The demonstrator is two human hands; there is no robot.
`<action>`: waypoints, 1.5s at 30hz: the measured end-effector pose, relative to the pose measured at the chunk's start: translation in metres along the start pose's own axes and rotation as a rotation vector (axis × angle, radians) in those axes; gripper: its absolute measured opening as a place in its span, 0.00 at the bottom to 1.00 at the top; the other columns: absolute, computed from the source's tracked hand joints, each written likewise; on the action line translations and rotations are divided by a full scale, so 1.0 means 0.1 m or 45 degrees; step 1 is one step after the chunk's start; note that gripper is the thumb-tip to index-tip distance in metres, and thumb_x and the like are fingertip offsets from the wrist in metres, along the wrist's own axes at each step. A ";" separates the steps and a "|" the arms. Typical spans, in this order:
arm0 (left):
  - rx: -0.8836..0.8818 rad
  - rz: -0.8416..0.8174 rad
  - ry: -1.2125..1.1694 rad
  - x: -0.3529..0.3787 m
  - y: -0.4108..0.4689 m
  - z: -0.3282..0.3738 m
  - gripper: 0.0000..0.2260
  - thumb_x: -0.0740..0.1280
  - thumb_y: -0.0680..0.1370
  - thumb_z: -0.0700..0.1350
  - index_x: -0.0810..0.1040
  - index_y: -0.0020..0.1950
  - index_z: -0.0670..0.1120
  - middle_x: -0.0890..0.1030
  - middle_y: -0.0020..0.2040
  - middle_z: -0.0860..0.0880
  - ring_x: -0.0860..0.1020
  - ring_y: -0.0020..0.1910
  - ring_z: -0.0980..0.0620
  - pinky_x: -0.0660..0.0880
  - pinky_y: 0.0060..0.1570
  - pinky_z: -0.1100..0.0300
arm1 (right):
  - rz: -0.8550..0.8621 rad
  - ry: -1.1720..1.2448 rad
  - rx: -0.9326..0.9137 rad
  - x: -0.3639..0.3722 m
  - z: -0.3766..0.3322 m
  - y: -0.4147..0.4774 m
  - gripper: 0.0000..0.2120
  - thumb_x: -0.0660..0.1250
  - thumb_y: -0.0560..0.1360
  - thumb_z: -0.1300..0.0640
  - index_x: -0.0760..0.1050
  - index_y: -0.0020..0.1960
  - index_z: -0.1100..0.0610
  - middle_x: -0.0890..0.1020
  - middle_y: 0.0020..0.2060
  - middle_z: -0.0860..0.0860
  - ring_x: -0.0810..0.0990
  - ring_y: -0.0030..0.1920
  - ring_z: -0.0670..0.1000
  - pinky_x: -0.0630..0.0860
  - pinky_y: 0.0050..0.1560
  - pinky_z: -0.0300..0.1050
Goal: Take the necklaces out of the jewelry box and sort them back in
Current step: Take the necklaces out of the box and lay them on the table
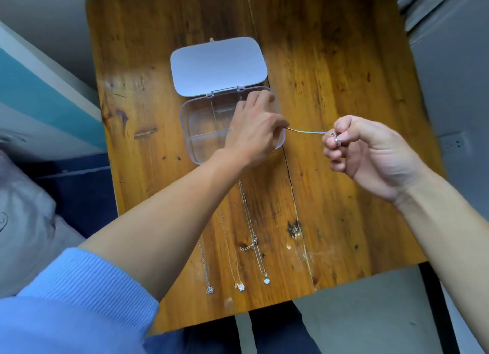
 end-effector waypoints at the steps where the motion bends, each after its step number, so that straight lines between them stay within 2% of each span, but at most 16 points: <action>1: 0.011 0.001 -0.006 -0.01 0.00 0.00 0.11 0.63 0.78 0.48 0.83 0.57 0.54 0.72 0.63 0.44 0.66 0.65 0.43 0.62 0.53 0.52 | -0.006 0.014 -0.003 -0.01 0.00 -0.01 0.09 0.57 0.68 0.65 0.69 0.35 0.53 0.73 0.32 0.51 0.71 0.30 0.48 0.64 0.27 0.40; 7: 0.004 0.032 -0.108 -0.09 -0.03 -0.02 0.09 0.62 0.78 0.44 0.81 0.53 0.45 0.73 0.63 0.43 0.69 0.63 0.43 0.66 0.54 0.51 | 0.022 0.095 0.018 -0.12 0.05 -0.06 0.09 0.57 0.68 0.65 0.69 0.36 0.52 0.73 0.32 0.50 0.71 0.30 0.48 0.66 0.27 0.39; 11: -0.270 0.042 -0.604 -0.31 -0.02 -0.19 0.08 0.60 0.75 0.40 0.78 0.45 0.39 0.80 0.50 0.43 0.76 0.52 0.43 0.72 0.52 0.47 | 0.125 0.034 0.077 -0.22 0.24 -0.13 0.10 0.58 0.69 0.67 0.70 0.38 0.53 0.75 0.31 0.51 0.71 0.30 0.48 0.65 0.26 0.39; 14: -0.446 -0.101 -1.093 -0.40 -0.16 -0.27 0.09 0.59 0.75 0.38 0.76 0.40 0.36 0.83 0.37 0.44 0.81 0.42 0.47 0.75 0.50 0.51 | 0.186 -0.087 0.153 -0.27 0.51 -0.25 0.12 0.59 0.72 0.70 0.73 0.40 0.54 0.77 0.32 0.52 0.73 0.30 0.48 0.67 0.26 0.38; 17: -0.485 -0.276 -1.375 -0.43 -0.39 -0.35 0.07 0.61 0.76 0.37 0.76 0.41 0.38 0.77 0.28 0.46 0.78 0.32 0.47 0.75 0.43 0.52 | 0.202 -0.237 0.261 -0.26 0.85 -0.40 0.11 0.60 0.73 0.71 0.76 0.43 0.56 0.78 0.31 0.53 0.74 0.29 0.48 0.70 0.26 0.37; 19: -0.514 -0.389 -1.474 -0.38 -0.54 -0.41 0.05 0.64 0.78 0.38 0.77 0.43 0.40 0.73 0.27 0.50 0.74 0.29 0.49 0.77 0.40 0.53 | 0.215 -0.313 0.324 -0.26 1.06 -0.50 0.11 0.62 0.73 0.70 0.78 0.43 0.58 0.79 0.31 0.53 0.75 0.29 0.48 0.70 0.26 0.37; 21: -0.557 -0.428 -1.516 -0.30 -0.67 -0.46 0.04 0.64 0.79 0.38 0.79 0.46 0.40 0.72 0.31 0.48 0.73 0.29 0.51 0.79 0.38 0.55 | 0.233 -0.400 0.379 -0.25 1.26 -0.59 0.10 0.63 0.72 0.70 0.79 0.42 0.59 0.81 0.30 0.52 0.76 0.29 0.48 0.70 0.26 0.37; 24: -0.549 -0.438 -1.340 -0.18 -0.80 -0.45 0.07 0.64 0.79 0.36 0.82 0.48 0.42 0.75 0.36 0.43 0.74 0.31 0.53 0.78 0.36 0.60 | 0.281 -0.584 0.437 -0.28 1.50 -0.71 0.08 0.65 0.71 0.69 0.80 0.40 0.59 0.82 0.28 0.50 0.77 0.26 0.45 0.70 0.25 0.37; 27: -0.458 -0.406 -0.988 -0.09 -0.82 -0.39 0.07 0.67 0.77 0.37 0.84 0.48 0.46 0.81 0.36 0.50 0.78 0.33 0.57 0.76 0.37 0.65 | 0.313 -0.713 0.495 -0.29 1.68 -0.85 0.06 0.69 0.69 0.68 0.81 0.38 0.58 0.82 0.27 0.53 0.79 0.27 0.46 0.70 0.26 0.37; 28: -0.409 -0.374 -0.847 -0.07 -0.81 -0.34 0.07 0.68 0.76 0.37 0.84 0.47 0.47 0.83 0.38 0.51 0.80 0.36 0.58 0.77 0.40 0.64 | 0.318 -0.734 0.515 -0.28 1.73 -0.89 0.05 0.70 0.68 0.67 0.81 0.37 0.58 0.83 0.29 0.55 0.79 0.27 0.46 0.71 0.26 0.38; 30: -0.296 -0.316 -0.591 -0.01 -0.78 -0.21 0.07 0.69 0.74 0.37 0.85 0.48 0.44 0.85 0.44 0.47 0.82 0.45 0.51 0.77 0.49 0.58 | 0.301 -0.760 0.556 -0.25 1.82 -0.97 0.04 0.72 0.67 0.66 0.81 0.36 0.58 0.84 0.30 0.56 0.80 0.29 0.47 0.71 0.29 0.40; 32: -0.190 -0.304 -0.399 0.09 -0.76 -0.09 0.08 0.67 0.74 0.37 0.84 0.50 0.43 0.85 0.48 0.45 0.81 0.50 0.45 0.77 0.51 0.52 | 0.246 -0.802 0.574 -0.18 1.89 -1.01 0.04 0.73 0.67 0.65 0.82 0.36 0.57 0.84 0.28 0.55 0.80 0.29 0.47 0.73 0.31 0.40; 34: -0.077 -0.338 -0.204 0.23 -0.76 0.01 0.09 0.65 0.75 0.38 0.83 0.51 0.45 0.84 0.50 0.46 0.80 0.51 0.43 0.77 0.47 0.50 | 0.213 -0.850 0.561 -0.11 1.94 -1.04 0.04 0.73 0.67 0.64 0.81 0.36 0.57 0.83 0.27 0.54 0.82 0.30 0.49 0.76 0.33 0.43; 37: 0.035 -0.358 -0.017 0.38 -0.72 0.09 0.09 0.63 0.75 0.37 0.81 0.50 0.45 0.81 0.48 0.48 0.79 0.47 0.42 0.76 0.40 0.52 | 0.232 -0.960 0.513 -0.05 1.96 -1.04 0.05 0.73 0.68 0.63 0.81 0.36 0.55 0.82 0.26 0.51 0.83 0.32 0.51 0.81 0.39 0.47; 42: 0.139 -0.365 0.120 0.49 -0.68 0.12 0.08 0.63 0.75 0.35 0.79 0.48 0.44 0.79 0.45 0.47 0.78 0.42 0.42 0.75 0.35 0.50 | 0.335 -1.112 0.429 0.01 1.94 -1.03 0.06 0.72 0.68 0.59 0.80 0.34 0.51 0.81 0.24 0.46 0.81 0.31 0.46 0.80 0.39 0.44; 45: 0.168 -0.357 0.185 0.50 -0.70 0.13 0.06 0.62 0.76 0.37 0.77 0.48 0.44 0.76 0.44 0.46 0.76 0.38 0.42 0.68 0.29 0.54 | 0.373 -1.225 0.390 0.02 1.93 -1.05 0.06 0.71 0.68 0.56 0.78 0.33 0.50 0.79 0.24 0.44 0.79 0.33 0.44 0.79 0.38 0.42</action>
Point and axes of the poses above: each hand's wrist, its own y-axis towards the middle knuckle, its own x-axis out of the palm, z = x × y, the point moved 8 cm from there along y, towards the middle knuckle
